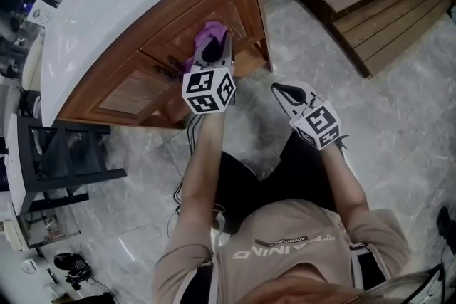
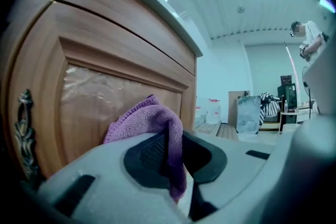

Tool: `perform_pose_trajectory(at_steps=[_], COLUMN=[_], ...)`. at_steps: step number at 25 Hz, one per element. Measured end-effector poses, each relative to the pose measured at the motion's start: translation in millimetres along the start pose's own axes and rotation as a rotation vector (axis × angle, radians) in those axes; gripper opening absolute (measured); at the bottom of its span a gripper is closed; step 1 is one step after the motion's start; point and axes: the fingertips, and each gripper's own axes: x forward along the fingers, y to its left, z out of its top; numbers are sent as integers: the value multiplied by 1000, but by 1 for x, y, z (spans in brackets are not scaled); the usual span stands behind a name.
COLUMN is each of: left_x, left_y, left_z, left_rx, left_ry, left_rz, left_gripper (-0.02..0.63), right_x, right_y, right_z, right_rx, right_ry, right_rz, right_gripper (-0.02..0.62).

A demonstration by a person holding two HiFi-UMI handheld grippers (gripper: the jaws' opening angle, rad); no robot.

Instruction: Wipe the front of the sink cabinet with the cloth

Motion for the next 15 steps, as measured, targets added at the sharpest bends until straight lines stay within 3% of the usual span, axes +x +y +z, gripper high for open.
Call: perform_pose_trajectory(at_steps=[8,11,15], left_x=[53,67,75], left_y=[-54,-69,-97], left_z=[0,-1,-5], left_rx=[-41,-18,-7], left_ry=[4,9,16], left_rz=[-173,-196,-297], left_gripper=[37,37,37], right_x=[-21,-28,-37], right_y=[-18,-24,-29], right_z=[-4,-3,-4], right_rx=[7,9,10], right_ry=[6,4,8], right_rz=[-44,-59,-76], right_gripper=[12,12,12])
